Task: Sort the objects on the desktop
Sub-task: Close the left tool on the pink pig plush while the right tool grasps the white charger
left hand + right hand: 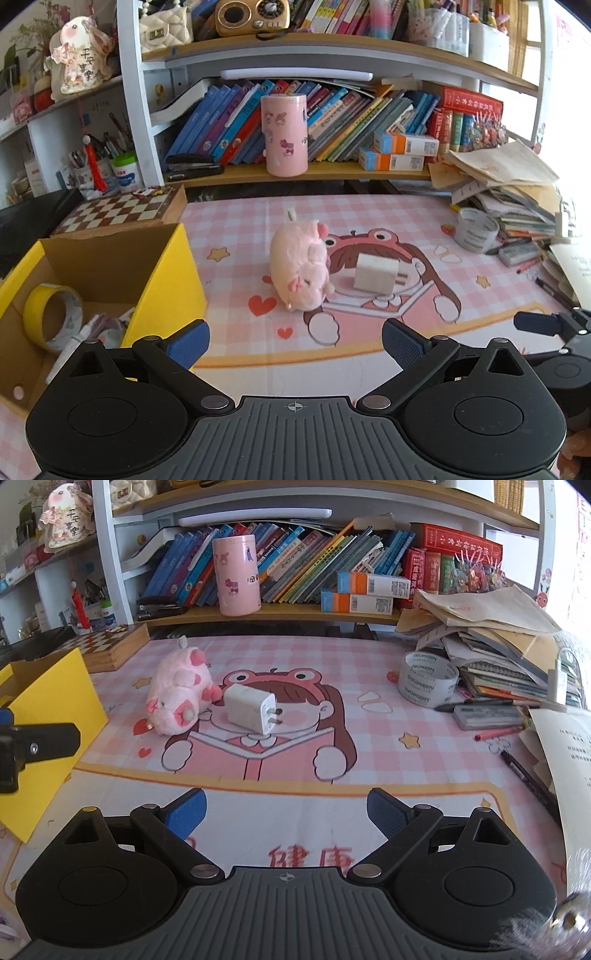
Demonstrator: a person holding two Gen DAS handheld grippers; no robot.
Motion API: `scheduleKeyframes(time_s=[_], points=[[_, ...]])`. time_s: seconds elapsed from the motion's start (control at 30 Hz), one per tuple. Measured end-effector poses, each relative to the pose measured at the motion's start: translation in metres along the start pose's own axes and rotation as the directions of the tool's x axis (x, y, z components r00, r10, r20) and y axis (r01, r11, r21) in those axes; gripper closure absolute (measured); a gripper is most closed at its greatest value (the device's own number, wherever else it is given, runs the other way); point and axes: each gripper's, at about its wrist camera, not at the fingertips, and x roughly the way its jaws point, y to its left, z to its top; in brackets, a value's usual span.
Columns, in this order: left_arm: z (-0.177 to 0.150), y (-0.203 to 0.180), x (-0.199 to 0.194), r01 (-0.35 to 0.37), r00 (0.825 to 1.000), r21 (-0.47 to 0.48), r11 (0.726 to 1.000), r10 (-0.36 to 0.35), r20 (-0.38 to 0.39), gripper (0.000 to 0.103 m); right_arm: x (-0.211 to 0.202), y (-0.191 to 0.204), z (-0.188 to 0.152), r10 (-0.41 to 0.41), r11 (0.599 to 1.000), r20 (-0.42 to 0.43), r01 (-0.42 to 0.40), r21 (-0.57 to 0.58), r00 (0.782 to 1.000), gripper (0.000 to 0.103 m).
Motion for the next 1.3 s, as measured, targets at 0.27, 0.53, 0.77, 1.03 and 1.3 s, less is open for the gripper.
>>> scheduleKeyframes(time_s=[0.27,0.53,0.77,1.03,1.3], points=[[0.016,-0.002,0.037,-0.004,1.000,-0.009,1.000,0.004,-0.024,0.002,0.039,-0.006,0.022,0.050,0.997,0.001,-0.050,-0.056,0.999,0.012],[0.030,0.001,0.090,-0.002,0.998,-0.068,0.998,-0.003,-0.067,0.003,0.079,-0.003,0.041,0.119,0.989,-0.028,-0.121,-0.088,0.993,0.027],[0.042,0.004,0.128,-0.015,0.998,-0.062,0.998,0.011,-0.064,0.003,0.114,0.001,0.056,0.149,0.973,-0.048,-0.155,-0.169,0.988,0.043],[0.048,-0.001,0.171,-0.016,0.994,-0.066,0.998,0.009,-0.111,0.003,0.143,0.006,0.066,0.166,0.954,-0.085,-0.182,-0.237,0.982,0.043],[0.040,0.004,0.199,-0.013,0.985,-0.116,0.993,-0.008,-0.175,0.021,0.155,0.010,0.072,0.204,0.944,-0.118,-0.227,-0.239,0.972,0.050]])
